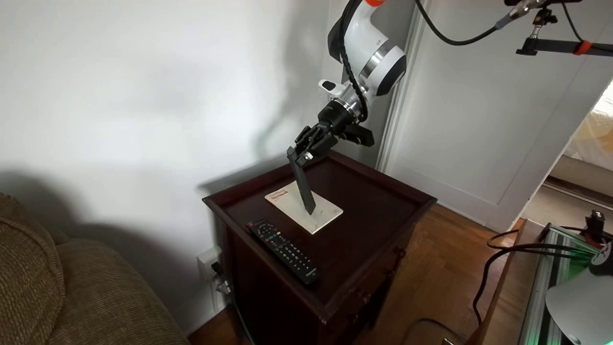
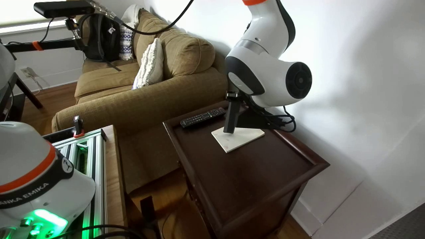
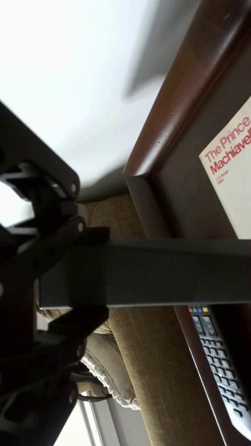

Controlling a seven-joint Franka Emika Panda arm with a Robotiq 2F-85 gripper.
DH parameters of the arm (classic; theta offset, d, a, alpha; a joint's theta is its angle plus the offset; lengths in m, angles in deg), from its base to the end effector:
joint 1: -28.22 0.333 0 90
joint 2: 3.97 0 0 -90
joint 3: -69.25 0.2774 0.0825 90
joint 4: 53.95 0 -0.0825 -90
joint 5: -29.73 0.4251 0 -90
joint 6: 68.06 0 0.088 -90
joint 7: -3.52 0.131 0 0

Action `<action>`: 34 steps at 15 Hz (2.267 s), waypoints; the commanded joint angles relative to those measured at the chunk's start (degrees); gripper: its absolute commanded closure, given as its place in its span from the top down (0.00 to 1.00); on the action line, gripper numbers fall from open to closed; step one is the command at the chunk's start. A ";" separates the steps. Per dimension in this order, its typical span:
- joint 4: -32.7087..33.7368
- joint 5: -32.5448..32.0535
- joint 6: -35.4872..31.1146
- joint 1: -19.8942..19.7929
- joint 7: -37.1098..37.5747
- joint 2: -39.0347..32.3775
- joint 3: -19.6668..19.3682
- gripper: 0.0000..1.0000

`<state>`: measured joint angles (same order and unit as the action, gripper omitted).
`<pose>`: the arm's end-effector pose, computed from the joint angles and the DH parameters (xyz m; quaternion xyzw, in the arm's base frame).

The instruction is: Turn over the remote

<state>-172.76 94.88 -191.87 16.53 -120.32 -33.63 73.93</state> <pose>0.5605 -0.0098 0.0796 -0.7572 -0.4896 -0.2785 0.3309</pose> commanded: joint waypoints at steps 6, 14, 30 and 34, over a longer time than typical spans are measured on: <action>0.63 3.34 1.19 1.38 -1.87 -2.38 -4.61 0.26; -0.40 1.71 -1.26 3.49 -1.74 -1.50 -6.12 0.26; -1.12 1.43 -1.53 4.00 -1.93 -0.84 -7.24 0.44; -1.32 1.40 -1.68 4.10 -1.94 -0.67 -7.47 0.26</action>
<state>-173.02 97.31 -189.41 19.30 -120.29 -33.27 68.00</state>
